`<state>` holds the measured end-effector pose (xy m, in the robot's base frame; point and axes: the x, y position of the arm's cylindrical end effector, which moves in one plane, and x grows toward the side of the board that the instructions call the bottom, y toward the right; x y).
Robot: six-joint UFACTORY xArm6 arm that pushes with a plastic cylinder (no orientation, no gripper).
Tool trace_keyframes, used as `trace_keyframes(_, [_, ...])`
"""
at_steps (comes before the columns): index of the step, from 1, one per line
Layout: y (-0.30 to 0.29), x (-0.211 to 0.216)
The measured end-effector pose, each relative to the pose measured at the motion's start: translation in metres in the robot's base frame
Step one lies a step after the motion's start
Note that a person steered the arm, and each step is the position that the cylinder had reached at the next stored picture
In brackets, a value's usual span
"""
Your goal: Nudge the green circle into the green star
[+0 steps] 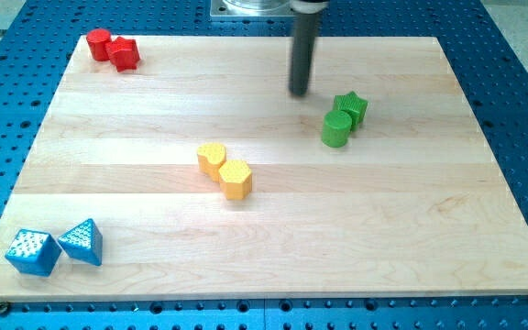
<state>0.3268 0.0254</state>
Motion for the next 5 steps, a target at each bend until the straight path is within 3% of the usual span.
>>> trace_keyframes(1, [0.011,0.019])
trace_keyframes(3, [0.119,0.045])
trace_keyframes(4, [0.135,0.042])
trace_keyframes(5, [0.036,0.028])
